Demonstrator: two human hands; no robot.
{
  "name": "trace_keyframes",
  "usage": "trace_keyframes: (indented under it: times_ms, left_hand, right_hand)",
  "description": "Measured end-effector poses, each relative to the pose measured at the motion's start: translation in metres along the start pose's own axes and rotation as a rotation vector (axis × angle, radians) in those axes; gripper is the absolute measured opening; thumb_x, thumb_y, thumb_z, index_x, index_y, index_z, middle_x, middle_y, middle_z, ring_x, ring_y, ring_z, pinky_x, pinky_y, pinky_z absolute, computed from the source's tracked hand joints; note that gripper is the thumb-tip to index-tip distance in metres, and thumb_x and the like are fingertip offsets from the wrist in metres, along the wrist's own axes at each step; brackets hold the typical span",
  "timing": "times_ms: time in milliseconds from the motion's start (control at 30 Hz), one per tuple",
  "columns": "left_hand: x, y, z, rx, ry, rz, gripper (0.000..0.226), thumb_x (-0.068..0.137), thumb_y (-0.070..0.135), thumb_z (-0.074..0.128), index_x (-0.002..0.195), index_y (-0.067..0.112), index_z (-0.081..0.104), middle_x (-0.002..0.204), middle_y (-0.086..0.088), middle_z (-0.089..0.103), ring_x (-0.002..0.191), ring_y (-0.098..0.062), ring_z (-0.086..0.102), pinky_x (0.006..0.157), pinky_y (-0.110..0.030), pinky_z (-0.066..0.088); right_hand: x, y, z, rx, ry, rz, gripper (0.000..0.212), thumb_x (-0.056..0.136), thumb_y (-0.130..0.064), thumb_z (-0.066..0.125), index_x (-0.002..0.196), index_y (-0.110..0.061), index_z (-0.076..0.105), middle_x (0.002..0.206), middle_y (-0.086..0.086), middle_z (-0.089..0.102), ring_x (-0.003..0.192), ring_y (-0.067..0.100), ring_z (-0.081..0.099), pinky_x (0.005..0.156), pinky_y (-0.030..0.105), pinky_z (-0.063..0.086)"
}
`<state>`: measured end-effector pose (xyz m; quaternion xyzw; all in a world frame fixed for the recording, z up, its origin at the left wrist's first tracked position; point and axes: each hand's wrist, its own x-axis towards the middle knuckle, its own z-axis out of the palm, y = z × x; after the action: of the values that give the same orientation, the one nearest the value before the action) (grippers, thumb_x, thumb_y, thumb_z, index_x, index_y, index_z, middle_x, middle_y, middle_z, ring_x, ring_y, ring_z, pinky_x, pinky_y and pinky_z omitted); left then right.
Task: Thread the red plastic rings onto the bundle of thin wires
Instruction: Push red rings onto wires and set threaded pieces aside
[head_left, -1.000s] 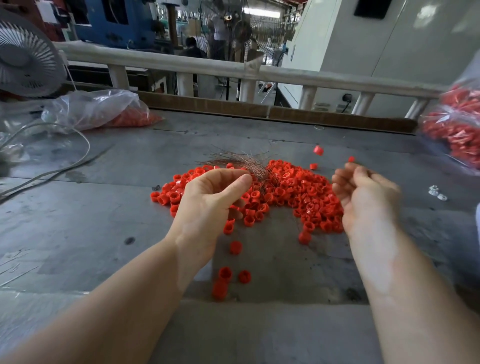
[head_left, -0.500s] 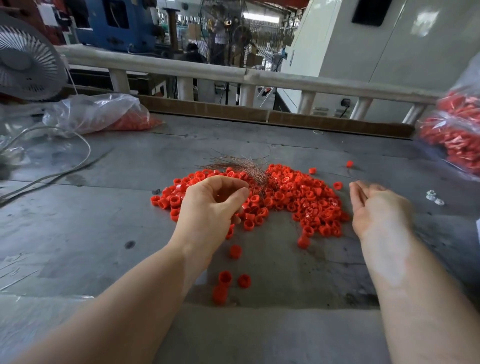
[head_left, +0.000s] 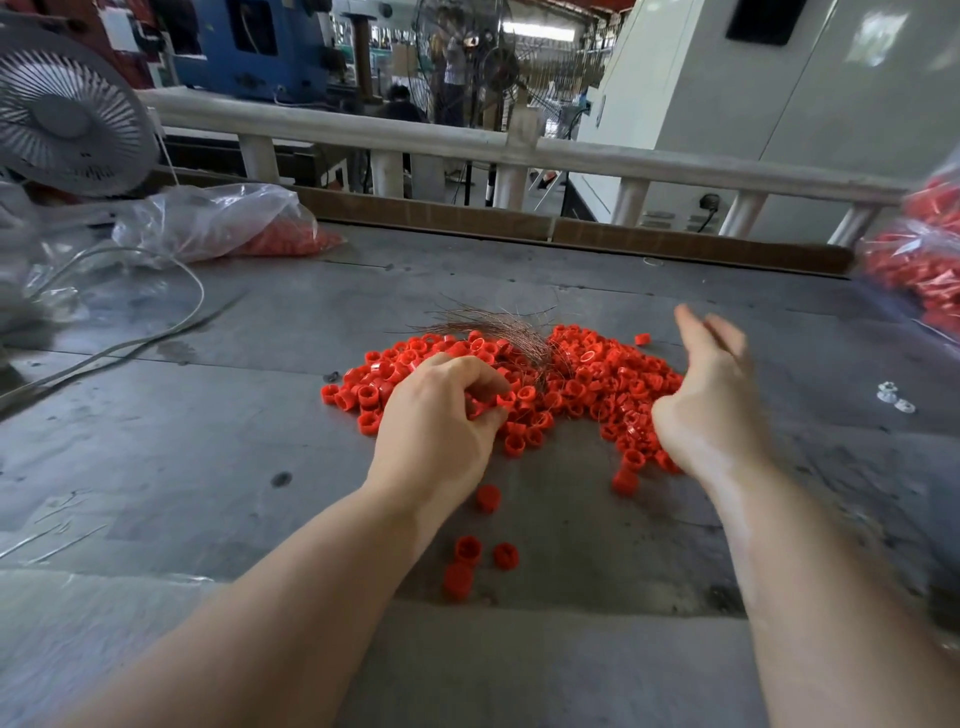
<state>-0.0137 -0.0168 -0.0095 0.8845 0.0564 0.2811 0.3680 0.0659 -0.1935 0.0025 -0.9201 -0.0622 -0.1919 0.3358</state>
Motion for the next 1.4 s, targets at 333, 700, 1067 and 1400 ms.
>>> trace_keyframes:
  times_ms: [333, 700, 1067, 1400]
  left_hand:
    - [0.001, -0.003, 0.0, 0.172, -0.029, -0.045, 0.01, 0.082, 0.027, 0.07, 0.091, 0.026, 0.069, 0.077, 0.018, 0.044, 0.091, -0.012, 0.046, 0.072, -0.021, 0.03]
    - [-0.001, -0.003, 0.001, 0.203, -0.108, 0.015, 0.027, 0.083, 0.023, 0.068, 0.11, 0.024, 0.066, 0.091, 0.014, 0.045, 0.091, -0.009, 0.049, 0.071, -0.014, 0.027]
    - [0.002, -0.006, 0.001, 0.058, -0.058, -0.024, 0.022, 0.082, 0.007, 0.067, 0.098, 0.021, 0.07, 0.086, 0.012, 0.058, 0.078, -0.004, 0.051, 0.066, 0.002, 0.034]
    - [0.002, -0.005, 0.001, 0.036, -0.074, -0.027, 0.02, 0.08, 0.017, 0.073, 0.099, 0.021, 0.07, 0.089, 0.011, 0.06, 0.078, -0.003, 0.052, 0.066, 0.002, 0.035]
  right_hand:
    - [-0.013, -0.015, 0.007, -0.05, 0.01, -0.252, 0.027, 0.078, 0.0, 0.063, 0.098, -0.017, 0.072, 0.102, 0.005, 0.065, 0.104, 0.029, 0.055, 0.096, 0.048, 0.038]
    - [-0.022, -0.022, 0.014, -0.111, -0.246, -0.457, 0.039, 0.084, -0.008, 0.066, 0.118, -0.028, 0.065, 0.109, -0.005, 0.06, 0.106, 0.018, 0.048, 0.098, 0.04, 0.035]
    - [-0.026, -0.025, 0.019, -0.046, -0.21, -0.55, 0.039, 0.077, 0.009, 0.062, 0.106, -0.015, 0.071, 0.1, 0.001, 0.068, 0.095, 0.025, 0.055, 0.09, 0.038, 0.042]
    - [-0.025, -0.023, 0.02, 0.025, -0.118, -0.534, 0.032, 0.078, 0.01, 0.061, 0.1, -0.012, 0.07, 0.098, 0.002, 0.065, 0.095, 0.022, 0.057, 0.087, 0.032, 0.044]
